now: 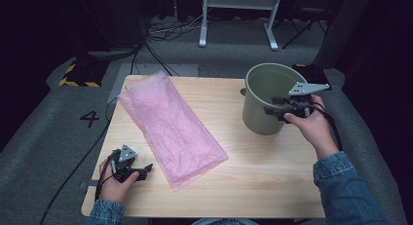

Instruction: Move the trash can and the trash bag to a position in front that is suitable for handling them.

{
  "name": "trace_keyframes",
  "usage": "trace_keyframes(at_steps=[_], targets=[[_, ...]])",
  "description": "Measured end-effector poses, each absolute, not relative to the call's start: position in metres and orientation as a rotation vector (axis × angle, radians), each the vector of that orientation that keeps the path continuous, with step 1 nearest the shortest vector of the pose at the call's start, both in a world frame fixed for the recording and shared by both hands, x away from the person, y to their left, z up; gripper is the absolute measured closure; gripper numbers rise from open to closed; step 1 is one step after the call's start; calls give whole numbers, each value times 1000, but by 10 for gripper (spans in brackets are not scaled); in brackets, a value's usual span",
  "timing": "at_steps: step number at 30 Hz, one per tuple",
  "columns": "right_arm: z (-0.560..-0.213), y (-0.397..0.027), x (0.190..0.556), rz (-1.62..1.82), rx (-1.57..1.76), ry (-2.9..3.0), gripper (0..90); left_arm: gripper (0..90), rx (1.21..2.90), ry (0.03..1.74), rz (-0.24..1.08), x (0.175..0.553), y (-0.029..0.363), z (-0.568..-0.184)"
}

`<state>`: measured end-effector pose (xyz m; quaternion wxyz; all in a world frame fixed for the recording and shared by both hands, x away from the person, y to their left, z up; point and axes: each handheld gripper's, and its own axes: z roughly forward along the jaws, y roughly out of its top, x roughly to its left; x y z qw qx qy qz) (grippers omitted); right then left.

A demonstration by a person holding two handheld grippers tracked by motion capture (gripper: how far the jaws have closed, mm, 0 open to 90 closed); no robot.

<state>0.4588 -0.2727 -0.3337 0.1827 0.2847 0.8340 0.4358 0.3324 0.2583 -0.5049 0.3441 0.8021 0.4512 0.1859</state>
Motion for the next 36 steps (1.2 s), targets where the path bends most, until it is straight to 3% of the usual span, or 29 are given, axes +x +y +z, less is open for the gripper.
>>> trace_keyframes(at_steps=[13,36], targets=[[-339,-263,453,1213,725,2424,480,179,2083,1173,482,332,258,-505],[-339,-224,354,1288,516,2557,424,178,2082,1174,482,333,258,-505]])
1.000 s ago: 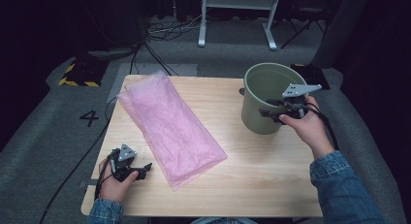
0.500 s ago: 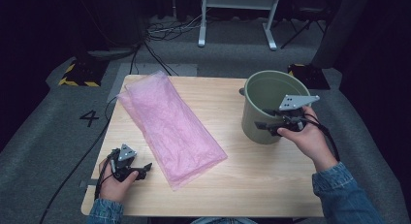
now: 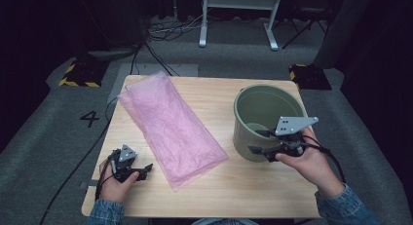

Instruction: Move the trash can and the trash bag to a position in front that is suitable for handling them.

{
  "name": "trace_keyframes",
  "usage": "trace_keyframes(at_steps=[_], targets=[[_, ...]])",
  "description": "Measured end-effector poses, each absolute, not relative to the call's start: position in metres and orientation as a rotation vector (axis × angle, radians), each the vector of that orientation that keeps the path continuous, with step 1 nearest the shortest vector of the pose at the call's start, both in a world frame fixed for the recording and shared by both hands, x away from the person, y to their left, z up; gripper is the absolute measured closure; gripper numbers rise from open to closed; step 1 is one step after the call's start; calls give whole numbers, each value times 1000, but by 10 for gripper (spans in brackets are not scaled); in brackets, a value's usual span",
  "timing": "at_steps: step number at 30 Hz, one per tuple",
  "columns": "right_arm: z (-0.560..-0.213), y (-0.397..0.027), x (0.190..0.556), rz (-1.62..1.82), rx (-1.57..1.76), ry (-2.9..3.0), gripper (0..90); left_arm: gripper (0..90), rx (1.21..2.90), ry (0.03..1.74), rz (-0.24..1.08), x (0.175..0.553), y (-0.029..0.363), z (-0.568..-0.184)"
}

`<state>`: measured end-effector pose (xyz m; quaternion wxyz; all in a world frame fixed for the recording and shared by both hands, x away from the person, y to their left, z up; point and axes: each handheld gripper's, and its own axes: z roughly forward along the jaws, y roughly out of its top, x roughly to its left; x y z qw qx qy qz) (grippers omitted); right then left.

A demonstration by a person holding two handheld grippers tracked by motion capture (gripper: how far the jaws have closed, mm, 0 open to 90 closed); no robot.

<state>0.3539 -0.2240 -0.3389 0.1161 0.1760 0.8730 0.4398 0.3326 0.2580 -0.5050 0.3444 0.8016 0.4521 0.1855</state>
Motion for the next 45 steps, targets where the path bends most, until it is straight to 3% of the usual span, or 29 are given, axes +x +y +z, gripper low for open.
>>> trace_keyframes(at_steps=[17,25,39,43,45], targets=[[-336,-195,276,1275,369,2677,397,178,2082,1175,482,333,258,-505],[-329,-188,258,1361,302,2647,364,178,2083,1173,484,333,258,-505],[-301,-302,335,1385,753,2258,381,176,2082,1179,483,333,258,-505],[-314,-331,360,1310,855,2194,390,176,2078,1185,487,333,257,-505],[-339,-345,383,1251,942,2208,394,180,2074,1190,487,333,257,-505]])
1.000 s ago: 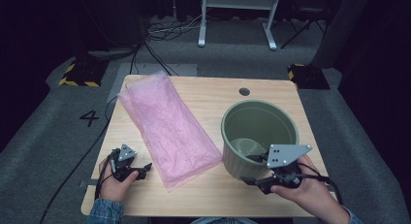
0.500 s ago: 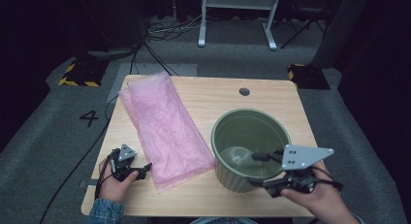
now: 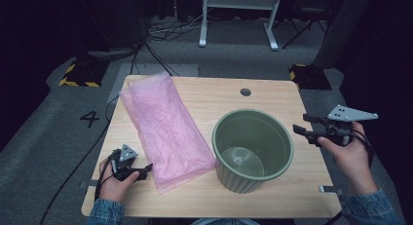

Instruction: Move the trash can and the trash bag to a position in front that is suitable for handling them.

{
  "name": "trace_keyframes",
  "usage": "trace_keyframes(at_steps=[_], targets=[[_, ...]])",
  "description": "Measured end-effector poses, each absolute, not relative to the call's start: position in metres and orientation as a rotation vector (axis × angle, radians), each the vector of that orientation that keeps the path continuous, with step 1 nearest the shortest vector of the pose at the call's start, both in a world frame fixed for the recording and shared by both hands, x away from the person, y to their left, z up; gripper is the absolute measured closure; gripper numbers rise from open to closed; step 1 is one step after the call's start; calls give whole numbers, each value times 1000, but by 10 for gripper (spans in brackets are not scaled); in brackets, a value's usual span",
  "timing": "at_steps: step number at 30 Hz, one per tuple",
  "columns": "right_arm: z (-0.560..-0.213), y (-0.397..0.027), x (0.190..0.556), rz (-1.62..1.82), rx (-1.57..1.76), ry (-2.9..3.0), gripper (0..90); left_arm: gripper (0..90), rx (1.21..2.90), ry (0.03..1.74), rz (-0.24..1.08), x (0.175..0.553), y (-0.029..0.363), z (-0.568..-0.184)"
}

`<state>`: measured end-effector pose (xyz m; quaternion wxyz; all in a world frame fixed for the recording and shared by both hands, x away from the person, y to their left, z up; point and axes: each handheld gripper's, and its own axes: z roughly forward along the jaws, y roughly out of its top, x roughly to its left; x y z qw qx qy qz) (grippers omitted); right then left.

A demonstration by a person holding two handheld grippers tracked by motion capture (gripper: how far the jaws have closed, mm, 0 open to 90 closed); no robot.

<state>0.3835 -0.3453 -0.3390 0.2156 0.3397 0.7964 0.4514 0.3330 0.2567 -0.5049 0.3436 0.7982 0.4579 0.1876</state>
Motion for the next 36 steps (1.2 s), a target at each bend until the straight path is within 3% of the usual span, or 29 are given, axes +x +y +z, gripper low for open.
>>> trace_keyframes(at_steps=[7,16,28,36], targets=[[-397,-333,412,1270,953,2332,398,238,2036,1216,484,333,261,-504],[-411,-305,409,1301,789,2415,449,241,2042,1202,481,332,261,-504],[-441,-306,390,1250,894,2430,364,251,1914,1238,511,329,280,-481],[-466,-322,385,1096,1031,2438,313,255,1932,1331,511,358,277,-473]])
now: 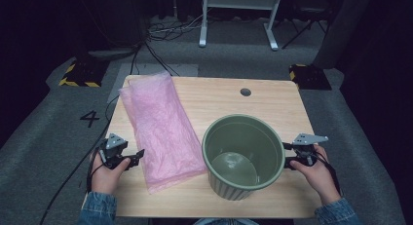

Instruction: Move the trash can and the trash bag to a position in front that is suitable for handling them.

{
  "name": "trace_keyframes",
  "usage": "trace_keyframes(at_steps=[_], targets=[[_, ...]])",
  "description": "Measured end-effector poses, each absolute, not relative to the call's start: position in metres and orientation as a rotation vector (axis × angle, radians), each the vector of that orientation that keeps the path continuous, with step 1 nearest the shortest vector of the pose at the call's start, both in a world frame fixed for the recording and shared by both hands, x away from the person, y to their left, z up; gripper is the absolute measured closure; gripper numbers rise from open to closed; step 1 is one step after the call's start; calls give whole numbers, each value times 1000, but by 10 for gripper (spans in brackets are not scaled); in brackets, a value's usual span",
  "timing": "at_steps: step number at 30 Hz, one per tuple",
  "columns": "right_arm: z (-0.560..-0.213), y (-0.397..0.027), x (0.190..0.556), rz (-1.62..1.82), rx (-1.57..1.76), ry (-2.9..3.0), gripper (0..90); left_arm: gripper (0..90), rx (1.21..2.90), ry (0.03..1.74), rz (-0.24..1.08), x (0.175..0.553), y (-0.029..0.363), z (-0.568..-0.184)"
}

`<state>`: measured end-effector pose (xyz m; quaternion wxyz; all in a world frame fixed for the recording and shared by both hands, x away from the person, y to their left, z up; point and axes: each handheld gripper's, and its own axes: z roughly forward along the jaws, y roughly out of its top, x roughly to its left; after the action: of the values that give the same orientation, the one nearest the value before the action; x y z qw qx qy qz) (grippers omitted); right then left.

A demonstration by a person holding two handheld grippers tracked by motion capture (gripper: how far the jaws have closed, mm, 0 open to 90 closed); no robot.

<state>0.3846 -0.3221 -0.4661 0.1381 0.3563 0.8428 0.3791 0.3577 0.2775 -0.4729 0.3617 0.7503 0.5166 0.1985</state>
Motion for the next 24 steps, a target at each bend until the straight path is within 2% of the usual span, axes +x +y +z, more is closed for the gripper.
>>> trace_keyframes(at_steps=[7,10,17,20,24], targets=[[-482,-325,382,976,1079,2425,302,264,1911,1402,521,389,268,-479],[-492,-321,381,921,1084,2450,265,265,1937,1426,498,403,262,-485],[-495,-313,380,937,1072,2420,234,270,1940,1467,486,418,258,-493],[-498,-312,380,973,1091,2408,187,270,1945,1485,498,423,257,-496],[-500,-311,381,985,1091,2399,170,271,1968,1460,542,425,257,-498]])
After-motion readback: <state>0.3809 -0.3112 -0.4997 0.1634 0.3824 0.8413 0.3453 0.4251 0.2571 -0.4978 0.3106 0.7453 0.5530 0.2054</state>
